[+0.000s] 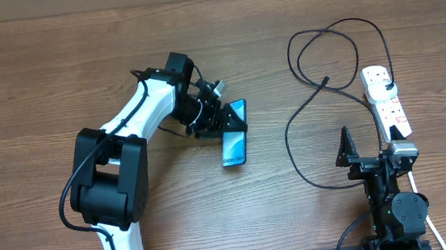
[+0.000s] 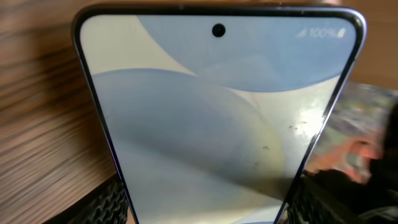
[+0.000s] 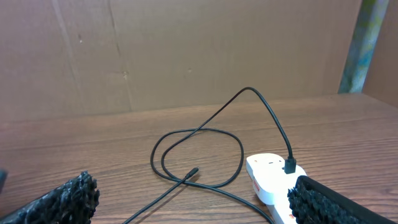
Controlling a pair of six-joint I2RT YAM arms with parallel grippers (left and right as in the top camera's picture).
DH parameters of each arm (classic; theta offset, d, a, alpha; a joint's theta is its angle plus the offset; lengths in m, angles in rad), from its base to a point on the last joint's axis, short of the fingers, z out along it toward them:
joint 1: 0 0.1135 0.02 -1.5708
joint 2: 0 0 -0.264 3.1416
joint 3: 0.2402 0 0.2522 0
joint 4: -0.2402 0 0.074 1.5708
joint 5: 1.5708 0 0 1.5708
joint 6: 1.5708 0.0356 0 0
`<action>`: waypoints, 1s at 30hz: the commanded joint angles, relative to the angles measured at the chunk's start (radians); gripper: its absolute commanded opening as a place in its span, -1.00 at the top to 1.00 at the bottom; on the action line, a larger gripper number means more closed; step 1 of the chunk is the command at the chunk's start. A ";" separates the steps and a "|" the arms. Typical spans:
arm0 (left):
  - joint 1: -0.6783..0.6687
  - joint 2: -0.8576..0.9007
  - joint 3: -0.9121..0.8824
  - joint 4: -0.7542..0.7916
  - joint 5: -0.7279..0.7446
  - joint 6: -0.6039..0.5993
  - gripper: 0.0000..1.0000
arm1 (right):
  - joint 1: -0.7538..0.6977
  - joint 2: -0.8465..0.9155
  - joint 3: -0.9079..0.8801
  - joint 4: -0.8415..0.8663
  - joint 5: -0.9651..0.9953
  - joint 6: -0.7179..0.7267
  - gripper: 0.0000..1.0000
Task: Plug charger to phone and switch on socket
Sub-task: 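Lift the phone with the left gripper and tilt it upright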
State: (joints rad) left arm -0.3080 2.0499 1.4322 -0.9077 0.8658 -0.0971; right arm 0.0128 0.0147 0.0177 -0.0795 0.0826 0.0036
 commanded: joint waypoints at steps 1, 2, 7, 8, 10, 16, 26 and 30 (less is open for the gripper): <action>0.002 0.003 0.024 0.034 0.278 0.019 0.38 | -0.008 -0.010 -0.010 0.003 0.005 -0.002 -1.00; 0.002 0.003 0.024 0.049 0.304 0.009 0.38 | -0.008 -0.010 -0.010 0.003 0.005 -0.001 -1.00; 0.002 0.003 0.024 0.084 0.406 -0.042 0.43 | -0.008 -0.010 -0.010 0.003 0.005 -0.002 -0.99; 0.002 0.003 0.024 0.088 0.439 -0.042 0.43 | -0.008 -0.010 -0.010 0.003 0.005 -0.002 -1.00; 0.002 0.003 0.024 0.104 0.510 -0.042 0.43 | -0.008 -0.010 -0.010 0.003 0.005 -0.002 -1.00; 0.002 0.003 0.024 0.158 0.647 -0.095 0.44 | -0.008 -0.010 -0.010 0.003 0.005 -0.002 -1.00; 0.002 0.003 0.024 0.237 0.714 -0.241 0.48 | -0.008 -0.010 -0.010 0.003 0.005 -0.002 -1.00; 0.003 0.003 0.024 0.265 0.715 -0.293 0.46 | -0.008 -0.010 -0.010 0.003 0.005 -0.002 -1.00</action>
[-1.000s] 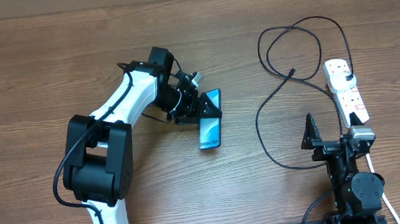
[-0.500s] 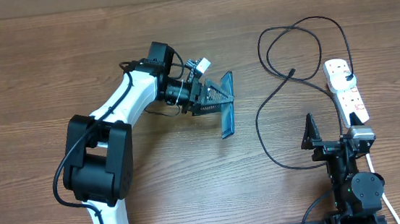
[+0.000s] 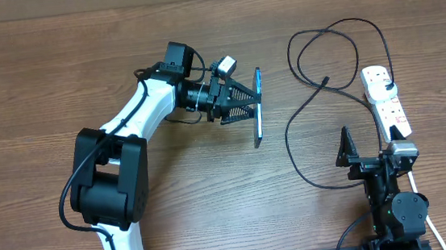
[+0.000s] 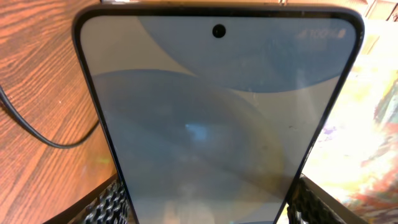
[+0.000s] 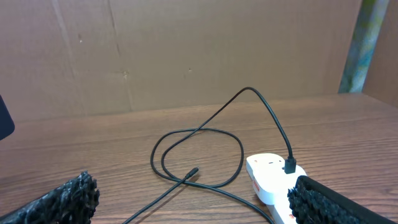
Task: Plug charger to phone and switch on socket
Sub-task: 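Lift the phone with the left gripper and tilt it upright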
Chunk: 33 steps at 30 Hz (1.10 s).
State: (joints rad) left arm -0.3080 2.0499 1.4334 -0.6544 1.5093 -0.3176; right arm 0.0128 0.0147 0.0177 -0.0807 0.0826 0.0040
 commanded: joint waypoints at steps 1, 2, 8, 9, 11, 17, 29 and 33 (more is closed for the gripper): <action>0.007 0.003 0.023 0.025 0.071 -0.097 0.46 | -0.008 -0.010 -0.010 0.004 0.005 -0.002 -1.00; 0.010 0.003 0.023 0.036 0.071 -0.116 0.46 | -0.008 -0.010 -0.010 0.004 0.005 -0.002 -1.00; 0.028 0.003 0.023 0.108 0.071 -0.244 0.46 | -0.008 -0.010 -0.010 0.004 0.005 -0.002 -1.00; 0.029 0.003 0.023 0.116 0.071 -0.260 0.46 | -0.008 -0.010 -0.010 0.004 0.005 -0.002 -1.00; 0.029 0.003 0.023 0.134 0.071 -0.296 0.46 | -0.008 -0.010 -0.010 0.004 0.005 -0.002 -1.00; 0.029 0.003 0.023 0.171 0.070 -0.422 0.52 | -0.008 -0.010 -0.010 0.004 0.005 -0.002 -1.00; 0.029 0.003 0.023 0.188 0.070 -0.503 0.54 | -0.008 -0.010 -0.010 0.004 0.005 -0.002 -1.00; 0.029 0.003 0.023 0.188 0.070 -0.503 0.54 | -0.008 -0.010 -0.010 0.004 0.005 -0.002 -1.00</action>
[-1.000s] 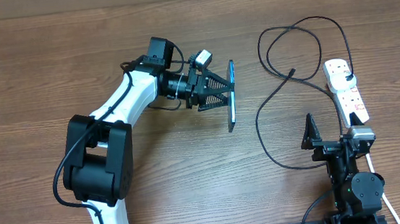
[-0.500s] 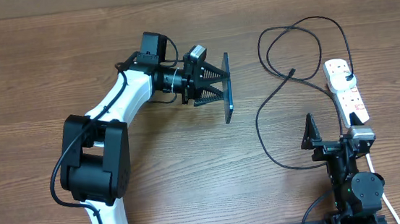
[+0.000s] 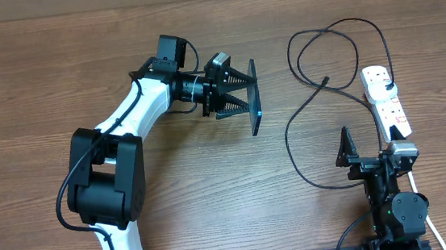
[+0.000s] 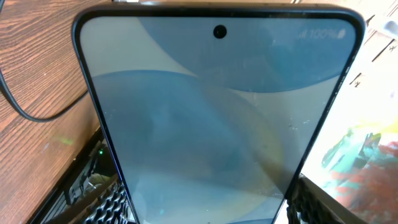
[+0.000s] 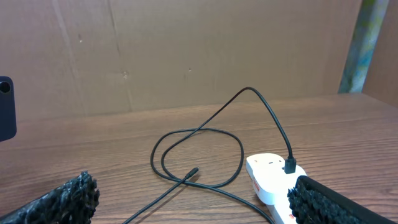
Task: Plug charger to phone and switch on socket
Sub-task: 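Lift the phone with the left gripper and tilt it upright, then reach the right gripper to the phone and grasp its edge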
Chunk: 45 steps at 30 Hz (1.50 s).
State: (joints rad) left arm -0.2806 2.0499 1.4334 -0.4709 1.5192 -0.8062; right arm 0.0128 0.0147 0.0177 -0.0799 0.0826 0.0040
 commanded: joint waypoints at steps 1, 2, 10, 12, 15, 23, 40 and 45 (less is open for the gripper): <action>0.002 0.003 0.023 0.005 0.060 -0.014 0.54 | -0.008 -0.010 -0.010 0.003 0.005 -0.002 -1.00; 0.002 0.003 0.023 0.005 0.061 -0.014 0.54 | -0.008 -0.010 -0.010 0.003 0.005 -0.002 -0.99; 0.001 0.003 0.023 0.005 0.061 -0.014 0.54 | -0.008 -0.010 -0.010 0.003 0.005 -0.002 -1.00; 0.001 0.003 0.023 0.005 0.061 -0.013 0.54 | -0.008 -0.010 -0.010 0.003 0.005 -0.002 -1.00; 0.001 0.003 0.023 0.005 0.061 -0.013 0.54 | -0.008 -0.010 -0.010 0.003 0.005 -0.002 -1.00; 0.000 0.003 0.023 0.005 0.061 -0.013 0.55 | -0.008 -0.010 -0.010 0.003 -0.022 -0.001 -1.00; 0.000 0.003 0.023 0.005 0.060 -0.011 0.54 | -0.007 -0.009 -0.010 0.026 -0.620 0.715 -1.00; 0.000 0.003 0.023 0.005 0.048 -0.010 0.53 | -0.008 -0.008 -0.002 0.013 -0.653 0.462 -0.99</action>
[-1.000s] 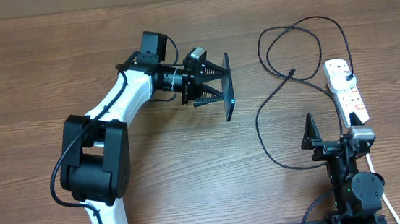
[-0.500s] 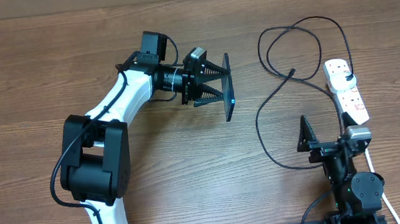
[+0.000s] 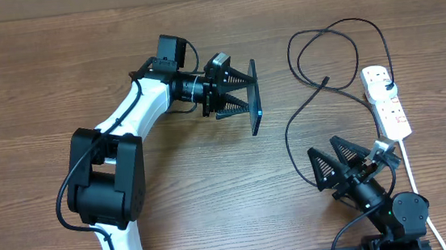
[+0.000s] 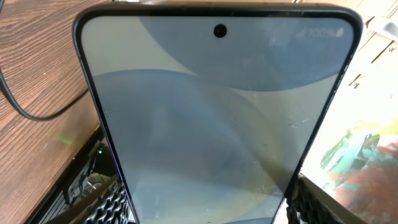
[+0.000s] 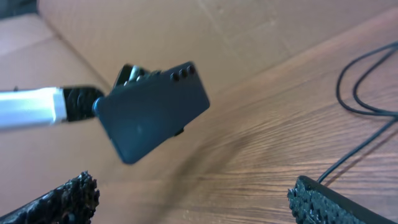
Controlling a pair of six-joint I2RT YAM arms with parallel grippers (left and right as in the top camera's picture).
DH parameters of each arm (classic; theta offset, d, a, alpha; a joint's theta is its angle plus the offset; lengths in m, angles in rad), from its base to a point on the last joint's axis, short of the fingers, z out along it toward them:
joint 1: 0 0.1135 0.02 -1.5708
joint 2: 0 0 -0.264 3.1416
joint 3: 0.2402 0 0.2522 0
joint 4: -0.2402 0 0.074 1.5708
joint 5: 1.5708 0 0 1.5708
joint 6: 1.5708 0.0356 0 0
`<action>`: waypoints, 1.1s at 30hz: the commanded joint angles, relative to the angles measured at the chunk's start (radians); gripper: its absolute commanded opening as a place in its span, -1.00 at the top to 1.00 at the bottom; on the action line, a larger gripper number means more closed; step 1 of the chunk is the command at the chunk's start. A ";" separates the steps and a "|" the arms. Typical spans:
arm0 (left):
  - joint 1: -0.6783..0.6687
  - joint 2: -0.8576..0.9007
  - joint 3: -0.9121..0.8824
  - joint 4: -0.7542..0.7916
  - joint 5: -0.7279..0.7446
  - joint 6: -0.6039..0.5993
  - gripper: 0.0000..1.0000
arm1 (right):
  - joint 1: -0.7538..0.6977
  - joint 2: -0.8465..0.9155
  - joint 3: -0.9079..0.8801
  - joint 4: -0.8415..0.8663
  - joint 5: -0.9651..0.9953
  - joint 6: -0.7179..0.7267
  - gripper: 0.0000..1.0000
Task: Plug charger to phone and switch on socket
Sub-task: 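Reach the right gripper to the phone and grasp its edge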
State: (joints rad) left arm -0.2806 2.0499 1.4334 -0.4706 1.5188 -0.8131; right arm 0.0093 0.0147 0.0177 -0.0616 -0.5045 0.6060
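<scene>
My left gripper is shut on the phone, holding it on edge above the table's middle. The lit screen fills the left wrist view; its dark back shows in the right wrist view. The black charger cable loops at the right, its free plug tip lying on the wood. The cable's other end sits in the white power strip. My right gripper stands open at the front right, turned toward the phone, with nothing between its fingers.
The brown wooden table carries the scene. A cardboard wall rises behind it. The power strip's white lead runs down toward the front right edge, beside my right arm's base.
My right gripper has swung from facing the cable and power strip to facing left toward the held phone, still open. The left gripper and phone have not moved.
My left gripper gripped the phone low over the table, screen up. A second later it held the phone lifted and on edge, further right. Then it sat slightly higher, where it stays. My right arm stayed parked at the front right until now, when it has turned left.
</scene>
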 commanded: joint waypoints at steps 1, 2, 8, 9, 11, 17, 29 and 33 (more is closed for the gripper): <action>0.000 0.003 0.023 0.005 0.048 -0.003 0.53 | -0.004 -0.007 0.008 -0.022 -0.061 -0.160 -0.99; 0.000 0.003 0.023 0.005 0.049 -0.003 0.53 | -0.004 -0.006 0.026 -0.055 -0.042 -0.171 -0.99; 0.000 0.003 0.023 0.005 0.048 -0.003 0.53 | -0.004 0.020 0.274 -0.452 0.174 -0.306 -0.99; 0.000 0.003 0.023 0.005 0.048 -0.003 0.53 | -0.004 0.028 0.327 -0.515 0.197 -0.330 -0.99; 0.000 0.003 0.023 0.005 0.048 -0.002 0.53 | -0.004 0.043 0.417 -0.610 0.216 -0.369 -0.99; 0.000 0.003 0.023 0.005 0.042 -0.003 0.53 | -0.004 0.131 0.645 -0.832 0.201 -0.379 -0.99; 0.000 0.003 0.023 0.006 0.042 -0.002 0.53 | -0.004 0.716 1.039 -1.112 0.042 -0.360 -0.99; 0.000 0.003 0.023 0.009 0.042 -0.002 0.53 | -0.004 0.879 1.096 -1.073 -0.186 -0.360 -1.00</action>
State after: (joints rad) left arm -0.2806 2.0499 1.4334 -0.4679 1.5181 -0.8131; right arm 0.0078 0.8024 1.0645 -1.1633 -0.4801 0.2543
